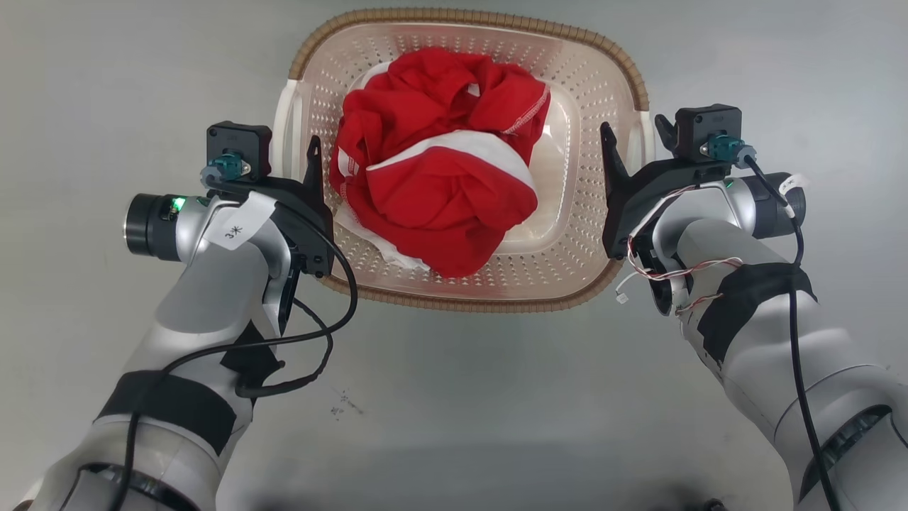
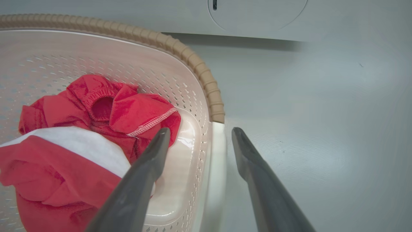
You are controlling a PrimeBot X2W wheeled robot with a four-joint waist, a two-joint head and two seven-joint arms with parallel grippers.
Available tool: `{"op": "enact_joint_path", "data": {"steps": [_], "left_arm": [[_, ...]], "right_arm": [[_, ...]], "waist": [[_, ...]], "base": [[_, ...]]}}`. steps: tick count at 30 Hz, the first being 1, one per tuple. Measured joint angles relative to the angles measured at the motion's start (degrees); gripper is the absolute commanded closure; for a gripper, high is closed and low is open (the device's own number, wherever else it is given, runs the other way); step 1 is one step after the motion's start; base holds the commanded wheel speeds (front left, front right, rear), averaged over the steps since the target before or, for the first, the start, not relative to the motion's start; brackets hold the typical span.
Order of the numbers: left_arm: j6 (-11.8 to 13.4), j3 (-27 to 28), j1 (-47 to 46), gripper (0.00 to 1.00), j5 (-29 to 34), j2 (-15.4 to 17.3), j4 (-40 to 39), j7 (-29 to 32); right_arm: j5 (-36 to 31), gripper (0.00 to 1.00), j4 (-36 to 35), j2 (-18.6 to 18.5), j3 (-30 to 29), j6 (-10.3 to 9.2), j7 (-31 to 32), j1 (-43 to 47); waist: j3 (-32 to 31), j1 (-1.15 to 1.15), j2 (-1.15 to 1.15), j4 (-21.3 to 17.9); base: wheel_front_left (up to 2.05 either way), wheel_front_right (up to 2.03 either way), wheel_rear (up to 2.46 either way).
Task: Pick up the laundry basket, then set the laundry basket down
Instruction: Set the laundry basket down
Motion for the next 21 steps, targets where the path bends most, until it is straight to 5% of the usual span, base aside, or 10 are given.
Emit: {"op": "enact_joint_path", "data": {"steps": [21], "left_arm": [[-1.63,1.99,7.36,0.0,-1.53,0.57,0.21,-1.54]], "right_arm": [[0.55,0.0,0.71,0.12,-1.33,1.04,-1.04,5.27]], "waist": [[-13.55,-0.01,-0.01,-0.65]], "base": [[0.0,0.0,0.0]]}}
